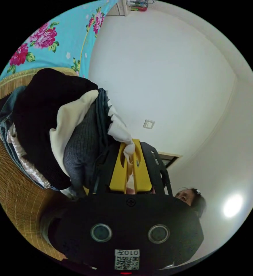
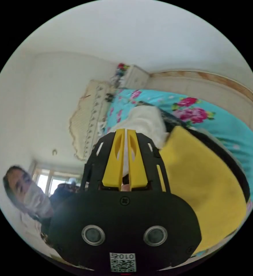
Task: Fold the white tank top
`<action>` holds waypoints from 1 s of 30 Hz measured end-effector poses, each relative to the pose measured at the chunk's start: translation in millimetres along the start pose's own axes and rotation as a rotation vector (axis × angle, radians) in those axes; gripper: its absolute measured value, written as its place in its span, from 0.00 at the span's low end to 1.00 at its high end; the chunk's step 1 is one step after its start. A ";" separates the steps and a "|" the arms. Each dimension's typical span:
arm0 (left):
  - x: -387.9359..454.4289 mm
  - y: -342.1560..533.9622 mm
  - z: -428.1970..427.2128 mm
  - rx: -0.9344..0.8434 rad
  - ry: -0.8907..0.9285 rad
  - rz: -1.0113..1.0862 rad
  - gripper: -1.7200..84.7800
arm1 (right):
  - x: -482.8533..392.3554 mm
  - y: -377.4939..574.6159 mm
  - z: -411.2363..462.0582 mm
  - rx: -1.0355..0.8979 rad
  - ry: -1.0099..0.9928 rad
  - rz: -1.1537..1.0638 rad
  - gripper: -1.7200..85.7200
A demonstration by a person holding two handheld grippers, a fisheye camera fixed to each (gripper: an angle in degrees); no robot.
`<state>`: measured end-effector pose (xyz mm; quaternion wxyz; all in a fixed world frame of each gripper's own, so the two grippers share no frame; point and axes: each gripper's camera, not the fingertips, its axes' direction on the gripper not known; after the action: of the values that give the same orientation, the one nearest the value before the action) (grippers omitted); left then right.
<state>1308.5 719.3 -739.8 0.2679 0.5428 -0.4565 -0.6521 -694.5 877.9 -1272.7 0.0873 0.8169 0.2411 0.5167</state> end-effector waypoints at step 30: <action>34.8 -10.0 -38.4 0.260 -0.055 0.078 0.02 | -37.4 301.7 422.3 -0.182 0.893 -0.619 0.10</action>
<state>1337.2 682.6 -764.6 0.2079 0.5369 -0.5648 -0.5912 -241.7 642.8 -1375.0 0.1945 0.3985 0.4380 0.7820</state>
